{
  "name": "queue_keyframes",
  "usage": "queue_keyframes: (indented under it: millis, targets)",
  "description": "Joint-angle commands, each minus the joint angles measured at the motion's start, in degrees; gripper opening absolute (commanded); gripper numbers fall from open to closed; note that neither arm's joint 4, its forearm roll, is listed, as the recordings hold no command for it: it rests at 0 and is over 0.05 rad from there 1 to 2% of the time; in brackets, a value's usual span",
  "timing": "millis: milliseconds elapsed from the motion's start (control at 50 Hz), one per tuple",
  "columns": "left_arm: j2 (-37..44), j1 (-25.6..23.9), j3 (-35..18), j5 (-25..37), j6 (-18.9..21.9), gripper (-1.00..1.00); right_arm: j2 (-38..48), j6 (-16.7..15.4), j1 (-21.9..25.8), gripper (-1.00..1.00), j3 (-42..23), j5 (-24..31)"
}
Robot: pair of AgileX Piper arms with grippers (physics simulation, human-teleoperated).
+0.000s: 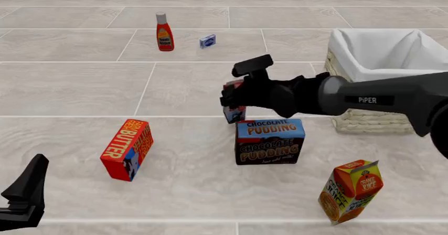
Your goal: Pick the milk and place it in the basket.
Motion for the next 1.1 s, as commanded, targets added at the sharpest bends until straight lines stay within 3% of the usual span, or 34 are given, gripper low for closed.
queue_keyframes:
  millis: [20,320,560,780,900,980,1100]
  targets:
    - [0.0,0.0,0.0,0.0,-0.01,1.0,-7.55,-0.02,-0.74,-1.0,3.65,-3.39]
    - [0.0,0.0,0.0,-0.01,0.02,1.0,-16.87,-0.12,-2.5,-1.0,8.67,-5.98]
    - [0.0,0.0,0.0,0.0,0.0,1.0,-24.74,0.05,-5.73,-1.0,10.81,-4.9]
    - [0.0,0.0,0.0,-0.01,0.01,1.0,-29.47,-1.38,-7.96,-1.0,5.97,2.29]
    - [0.0,0.01,0.0,0.0,0.0,1.0,-29.35,0.95,-6.63,-1.0,0.98,8.4]
    - [0.0,-0.01,0.0,0.01,0.0,1.0,-28.64,-1.43,-8.96,-1.0,-2.32,11.42]
    - [0.0,0.0,0.0,-0.01,0.0,1.0,-26.76,-2.52,-11.65,-1.0,-7.29,15.51]
